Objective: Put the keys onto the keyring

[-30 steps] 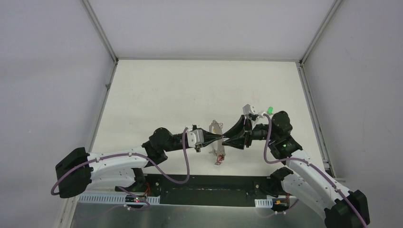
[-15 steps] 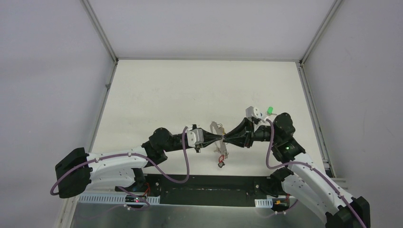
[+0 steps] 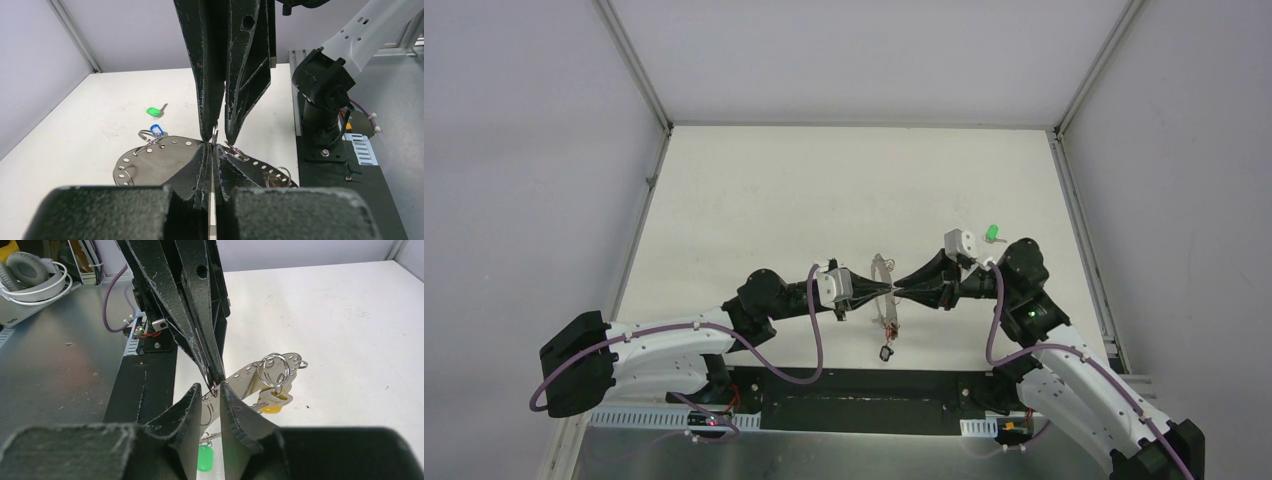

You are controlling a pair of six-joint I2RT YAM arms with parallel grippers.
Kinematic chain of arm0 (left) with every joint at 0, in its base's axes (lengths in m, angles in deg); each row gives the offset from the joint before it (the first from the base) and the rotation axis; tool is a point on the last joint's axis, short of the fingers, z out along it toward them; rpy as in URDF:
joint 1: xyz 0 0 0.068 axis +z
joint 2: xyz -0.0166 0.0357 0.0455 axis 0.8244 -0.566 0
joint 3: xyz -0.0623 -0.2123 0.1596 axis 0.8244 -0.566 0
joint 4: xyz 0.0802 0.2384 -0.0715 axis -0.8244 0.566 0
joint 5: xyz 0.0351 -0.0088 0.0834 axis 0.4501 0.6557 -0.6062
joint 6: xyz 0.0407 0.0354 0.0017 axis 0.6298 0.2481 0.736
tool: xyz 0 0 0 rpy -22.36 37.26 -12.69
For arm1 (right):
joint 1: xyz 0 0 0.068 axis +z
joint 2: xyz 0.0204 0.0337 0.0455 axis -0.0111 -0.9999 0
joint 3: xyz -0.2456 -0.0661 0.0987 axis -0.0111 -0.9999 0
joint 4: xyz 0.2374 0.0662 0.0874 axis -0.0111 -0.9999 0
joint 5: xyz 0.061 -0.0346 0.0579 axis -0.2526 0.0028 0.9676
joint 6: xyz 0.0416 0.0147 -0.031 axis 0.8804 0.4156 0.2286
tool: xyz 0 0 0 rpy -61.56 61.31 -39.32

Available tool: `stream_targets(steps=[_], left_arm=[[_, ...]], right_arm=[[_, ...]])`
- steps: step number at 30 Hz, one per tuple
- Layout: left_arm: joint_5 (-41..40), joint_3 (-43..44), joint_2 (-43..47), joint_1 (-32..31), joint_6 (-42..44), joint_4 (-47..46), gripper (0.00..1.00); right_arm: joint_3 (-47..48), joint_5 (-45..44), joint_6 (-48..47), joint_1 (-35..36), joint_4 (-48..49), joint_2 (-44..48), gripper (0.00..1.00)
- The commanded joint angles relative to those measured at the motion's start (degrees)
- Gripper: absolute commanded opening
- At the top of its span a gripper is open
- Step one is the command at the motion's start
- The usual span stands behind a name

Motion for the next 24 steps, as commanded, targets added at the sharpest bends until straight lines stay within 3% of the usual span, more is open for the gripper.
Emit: stream_targets(steps=[1, 10, 19, 22, 24], left_arm=[[-0.2, 1.1, 1.2, -0.2, -1.2, -5.2, 0.00], [0.1, 1.2, 1.0, -0.2, -1.5, -5.0, 0.00], [-0.4, 1.1, 1.8, -0.2, -2.1, -3.6, 0.00], [-1.2, 1.2, 3.1, -0.2, -1.8, -0.8, 0.26], [-2.2, 1.6, 4.7, -0.2, -1.4, 2.8, 0.36]], right_arm=[[2.1, 1.0, -1.7, 0.3, 1.5, -0.4, 0.18], [2.8, 2.7, -1.2, 0.3, 3.6, -1.9, 0.00], [2.9, 2.9, -0.6, 0.3, 3.3, -1.5, 0.00], [3.5, 1.6, -1.4, 0.3, 0.3, -0.9, 0.00], [4.6, 0.2, -3.3, 0.3, -4.4, -0.6, 0.00]])
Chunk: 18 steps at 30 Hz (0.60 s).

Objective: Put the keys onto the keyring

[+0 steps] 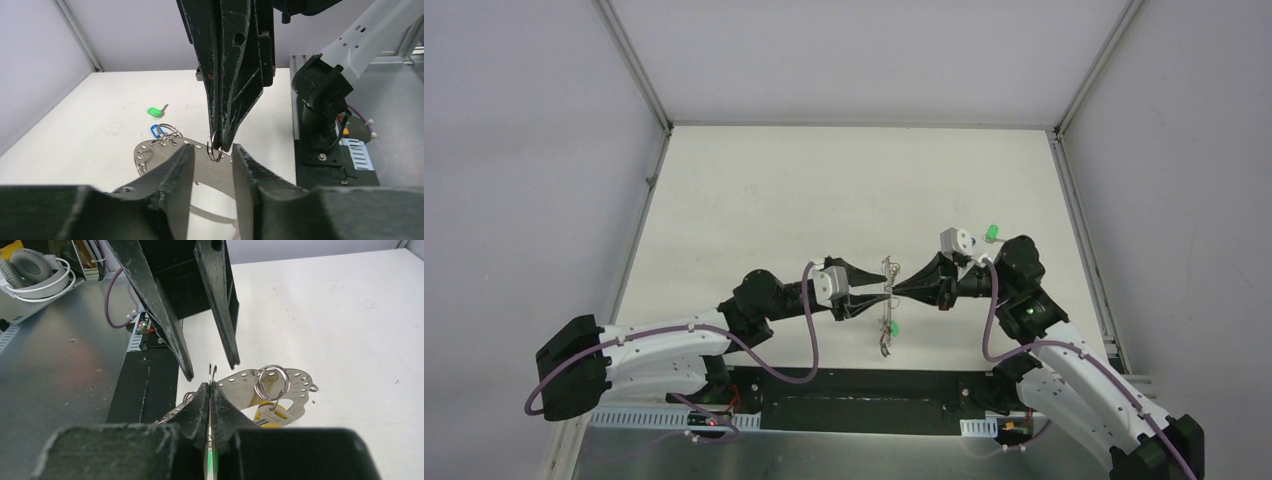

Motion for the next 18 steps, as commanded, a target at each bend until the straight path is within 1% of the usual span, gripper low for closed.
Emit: stream_targets(steps=[1, 4, 6, 9, 13, 15, 18], left_arm=[[-2.0, 2.3, 4.4, -0.2, 0.4, 4.7, 0.39], [-2.9, 5.0, 6.2, -0.2, 1.9, 14.1, 0.45], [-3.2, 7.2, 6.3, -0.2, 3.0, 21.6, 0.46], [-2.9, 10.4, 4.9, -0.2, 4.5, 29.0, 0.47], [-1.2, 12.8, 1.9, -0.2, 5.2, 32.1, 0.47], [-0.2, 13.9, 0.0, -0.2, 5.1, 32.1, 0.47], [1.5, 15.8, -3.3, -0.2, 5.1, 32.4, 0.45]], right_arm=[[4.9, -0.9, -4.1, 0.3, -7.2, 1.0, 0.00], [7.9, -3.0, -8.9, 0.3, -17.9, 0.2, 0.00], [10.1, -4.8, -12.0, 0.3, -26.4, -0.8, 0.00], [13.6, -6.4, -15.7, 0.3, -35.1, -3.0, 0.00], [17.6, -7.1, -17.5, 0.5, -43.8, -5.9, 0.00], [19.7, -10.1, -21.9, 0.8, -47.5, -7.1, 0.00], [22.2, -12.7, -24.7, 1.0, -52.5, -8.9, 0.00]])
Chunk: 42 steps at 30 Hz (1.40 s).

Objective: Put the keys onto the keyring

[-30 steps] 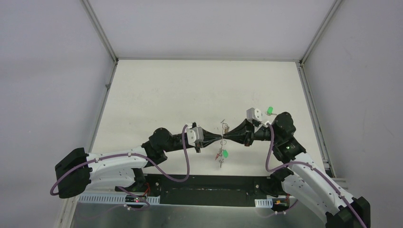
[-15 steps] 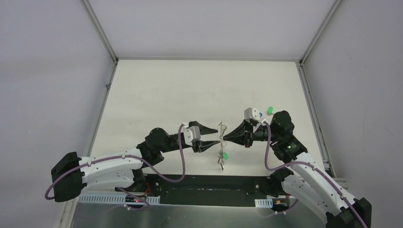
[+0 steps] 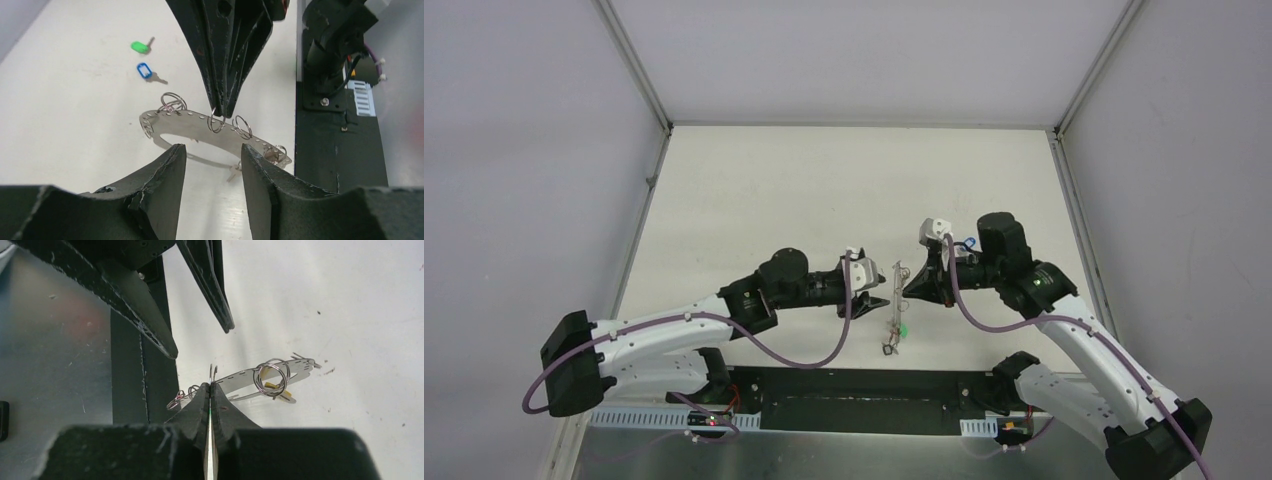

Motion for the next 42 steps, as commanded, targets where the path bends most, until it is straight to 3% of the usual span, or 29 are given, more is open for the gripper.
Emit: stream_targets(steps=[1, 11, 26, 37, 42], left_arm=[[3.5, 4.7, -4.3, -0.2, 1.0, 2.5, 0.45], [2.9, 6.6, -9.6, -0.2, -1.3, 0.5, 0.42], [7.7, -1.5, -0.7, -0.2, 2.2, -7.8, 0.43], [11.4, -7.2, 5.8, -0.3, 9.5, -12.6, 0.42], [11.8, -7.4, 6.3, -0.2, 10.0, -12.2, 0.42]], right_arm=[[6.0, -4.3, -7.5, 0.6, -10.1, -1.9, 0.00], [5.1, -3.3, -8.8, 0.8, -9.7, -0.7, 0.00], [-6.0, 4.2, -14.9, 0.8, 4.0, 12.4, 0.00], [-5.0, 7.8, -39.4, 0.8, -5.3, 15.2, 0.00], [-3.9, 5.5, -45.3, 0.9, -6.1, 15.3, 0.00]])
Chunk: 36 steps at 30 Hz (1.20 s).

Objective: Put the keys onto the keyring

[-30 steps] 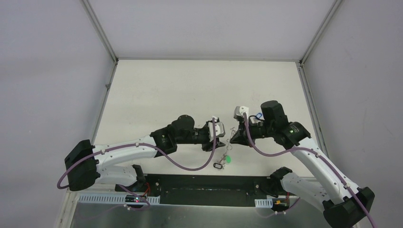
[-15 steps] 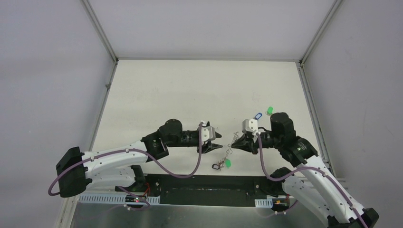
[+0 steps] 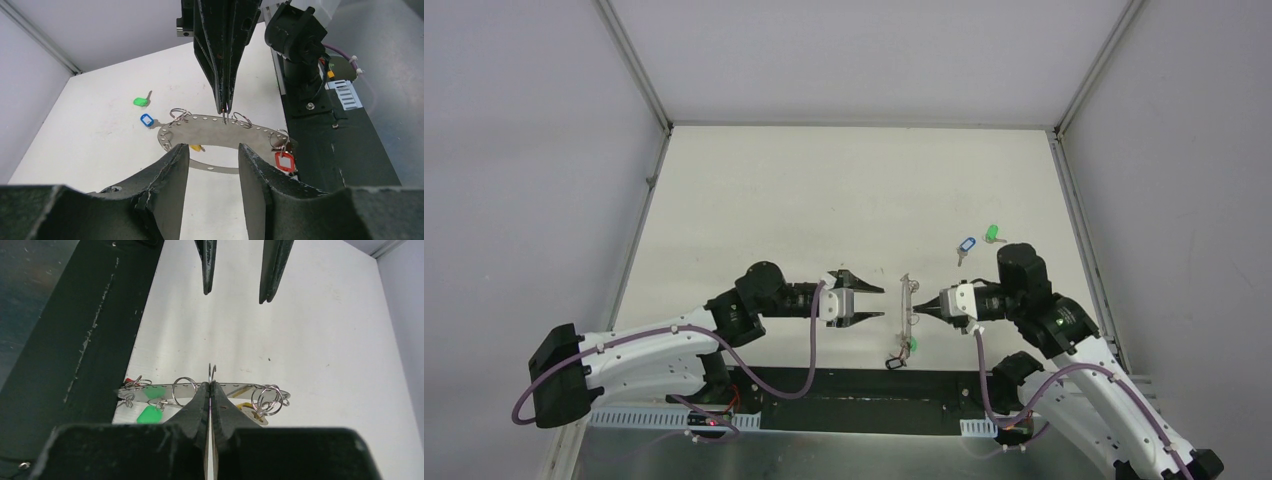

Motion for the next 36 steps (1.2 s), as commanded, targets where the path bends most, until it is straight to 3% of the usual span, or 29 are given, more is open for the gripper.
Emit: stream_targets(steps=[1, 6, 11, 13, 16, 18, 22, 27, 29, 36], left_arm=[[1.9, -0.4, 1.0, -0.3, 2.1, -2.6, 0.42], [1.4, 0.4, 0.5, -0.2, 0.9, -1.8, 0.43], [-5.7, 1.6, 0.1, -0.2, -6.6, -0.7, 0.53], [-8.2, 1.5, 0.5, -0.2, -8.7, -0.7, 0.56], [-12.0, 1.5, 1.3, -0.2, -11.8, -0.5, 0.62], [-18.9, 3.8, 1.6, -0.2, -18.1, 4.5, 0.75], [-26.0, 10.3, 0.0, -0.2, -24.1, 17.4, 0.80], [-33.5, 13.6, -3.2, -0.1, -33.1, 24.8, 0.94], [-36.0, 14.5, -4.8, -0.1, -36.4, 26.9, 0.99], [-35.2, 18.3, -12.2, 2.6, -45.3, 30.2, 0.99]], right_arm=[[3.1, 0.7, -10.7, 0.3, 0.2, 0.6, 0.00], [3.9, 0.0, -9.2, 0.4, 0.7, -0.1, 0.00], [4.4, -6.6, 12.7, 0.3, 10.2, -0.5, 0.00], [3.7, -7.2, 14.8, 0.3, 14.2, -0.8, 0.00], [3.1, -12.0, 28.2, 0.3, 19.6, -2.1, 0.00], [3.2, -14.3, 32.8, 0.2, 22.7, -3.3, 0.00], [3.8, -24.3, 43.7, -0.1, 26.9, -6.5, 0.00], [11.3, -45.1, 57.2, -1.7, 21.9, -14.8, 0.00], [14.2, -46.9, 60.0, -4.0, 19.8, -18.0, 0.00], [22.0, -44.3, 70.0, -15.8, 15.8, -27.0, 0.00]])
